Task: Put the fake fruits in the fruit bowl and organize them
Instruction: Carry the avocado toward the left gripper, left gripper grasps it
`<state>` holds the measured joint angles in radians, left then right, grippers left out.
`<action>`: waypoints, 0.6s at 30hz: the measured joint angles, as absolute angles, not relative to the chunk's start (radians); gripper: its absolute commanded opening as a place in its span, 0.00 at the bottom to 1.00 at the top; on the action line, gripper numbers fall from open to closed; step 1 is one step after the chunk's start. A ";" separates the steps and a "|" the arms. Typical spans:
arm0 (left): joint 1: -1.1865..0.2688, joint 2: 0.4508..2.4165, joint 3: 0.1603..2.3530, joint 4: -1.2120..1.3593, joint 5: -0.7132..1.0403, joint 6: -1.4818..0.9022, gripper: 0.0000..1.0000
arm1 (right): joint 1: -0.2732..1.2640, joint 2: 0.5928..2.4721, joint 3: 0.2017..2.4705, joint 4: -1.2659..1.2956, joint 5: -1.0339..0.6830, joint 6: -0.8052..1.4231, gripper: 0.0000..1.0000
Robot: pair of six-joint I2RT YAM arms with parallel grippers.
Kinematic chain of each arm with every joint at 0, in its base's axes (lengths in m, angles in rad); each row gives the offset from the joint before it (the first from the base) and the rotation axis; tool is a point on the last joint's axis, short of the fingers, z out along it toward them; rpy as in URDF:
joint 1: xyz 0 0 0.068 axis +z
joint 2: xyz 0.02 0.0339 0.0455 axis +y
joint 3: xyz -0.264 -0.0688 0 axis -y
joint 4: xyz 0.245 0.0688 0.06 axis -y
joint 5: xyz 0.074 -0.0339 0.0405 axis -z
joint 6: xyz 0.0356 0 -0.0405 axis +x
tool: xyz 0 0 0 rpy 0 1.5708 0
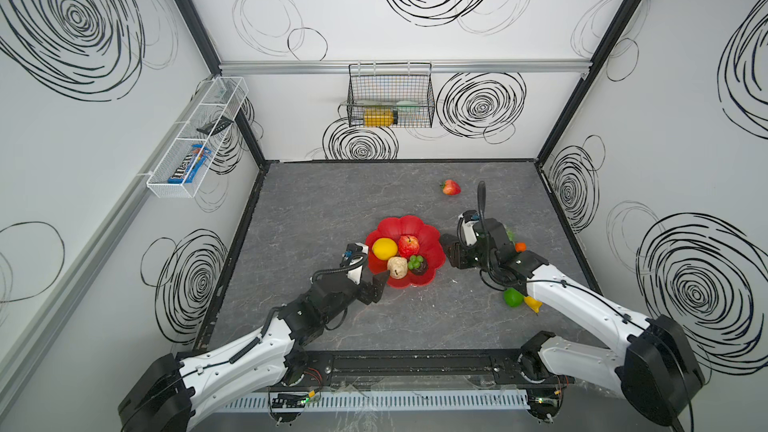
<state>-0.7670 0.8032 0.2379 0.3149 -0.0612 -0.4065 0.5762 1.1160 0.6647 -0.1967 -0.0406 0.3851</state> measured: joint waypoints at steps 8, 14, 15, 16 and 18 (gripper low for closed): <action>-0.732 0.847 0.244 0.459 0.168 -0.582 0.86 | 0.701 1.005 0.573 -0.067 -0.155 0.373 0.61; -0.753 0.896 0.288 0.498 0.254 -0.673 0.88 | 0.829 1.002 0.493 0.070 -0.176 0.377 0.61; -0.764 0.899 0.297 0.501 0.258 -0.682 0.88 | 0.847 1.003 0.487 0.087 -0.176 0.377 0.61; -0.775 0.902 0.304 0.501 0.261 -0.687 0.88 | 0.865 1.003 0.484 0.105 -0.175 0.376 0.61; -0.796 0.906 0.317 0.500 0.261 -0.697 0.89 | 0.894 1.004 0.481 0.141 -0.172 0.375 0.61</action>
<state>-0.7963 0.9058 0.3172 0.4999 0.2611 -0.6968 0.8944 1.0039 0.4812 0.1413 -0.1719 0.3748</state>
